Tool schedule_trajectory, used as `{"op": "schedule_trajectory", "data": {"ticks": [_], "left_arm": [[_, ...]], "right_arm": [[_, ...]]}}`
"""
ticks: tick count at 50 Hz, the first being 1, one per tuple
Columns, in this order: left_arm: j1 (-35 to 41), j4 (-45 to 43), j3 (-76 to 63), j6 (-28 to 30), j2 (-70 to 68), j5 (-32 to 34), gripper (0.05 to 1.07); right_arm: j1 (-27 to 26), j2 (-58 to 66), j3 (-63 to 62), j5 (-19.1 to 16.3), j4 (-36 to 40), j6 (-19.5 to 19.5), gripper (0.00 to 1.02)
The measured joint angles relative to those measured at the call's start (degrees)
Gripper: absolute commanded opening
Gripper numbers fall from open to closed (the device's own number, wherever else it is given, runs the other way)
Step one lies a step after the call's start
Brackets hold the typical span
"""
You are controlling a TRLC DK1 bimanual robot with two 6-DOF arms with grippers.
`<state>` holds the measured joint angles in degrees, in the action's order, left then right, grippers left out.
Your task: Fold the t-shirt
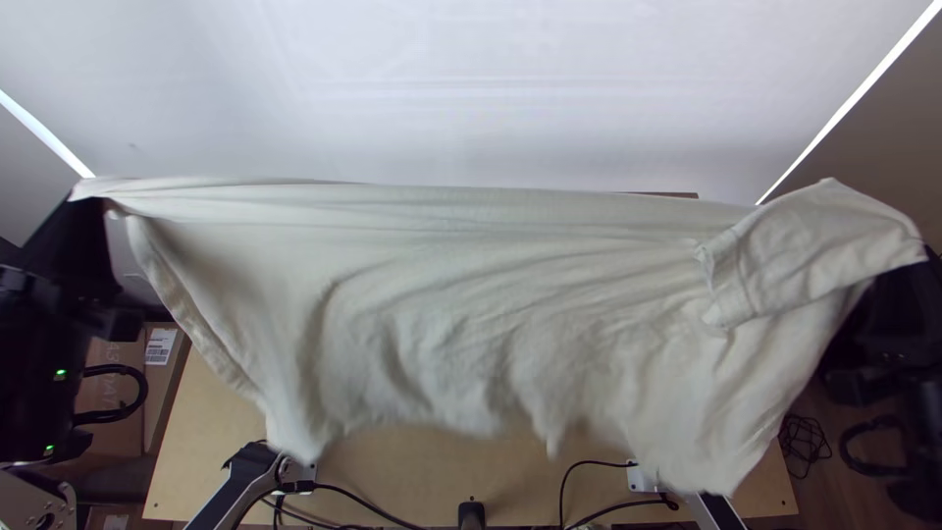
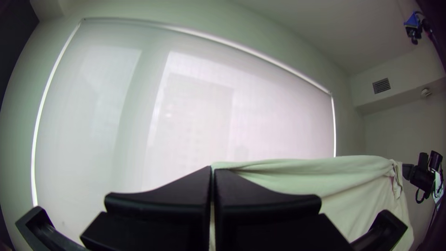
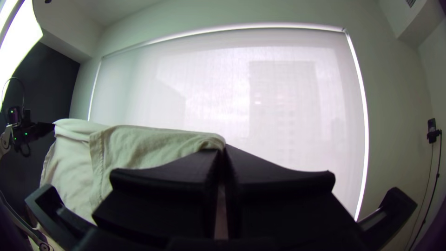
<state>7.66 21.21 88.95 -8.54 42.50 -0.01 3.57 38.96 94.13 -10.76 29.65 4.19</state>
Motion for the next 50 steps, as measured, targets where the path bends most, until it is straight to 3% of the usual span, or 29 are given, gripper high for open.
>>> {"op": "schedule_trajectory", "data": {"ticks": [14,28,39,50], "left_arm": [[-0.07,5.97,-20.35,-0.04,-2.38,1.86,0.07],[-3.76,0.61,-46.49,0.2,-0.7,7.58,0.07],[-4.52,-9.57,-50.6,0.2,11.72,8.39,0.07],[-5.29,-15.43,-45.81,0.17,31.15,8.37,0.07]], "right_arm": [[1.42,1.2,-18.05,0.76,-0.2,0.48,0.02],[2.45,9.62,-41.2,1.33,-4.44,2.71,0.02],[3.41,23.56,-46.07,1.38,-18.62,4.17,0.02],[3.54,42.8,-41.55,1.38,-25.24,6.12,0.02]]}}
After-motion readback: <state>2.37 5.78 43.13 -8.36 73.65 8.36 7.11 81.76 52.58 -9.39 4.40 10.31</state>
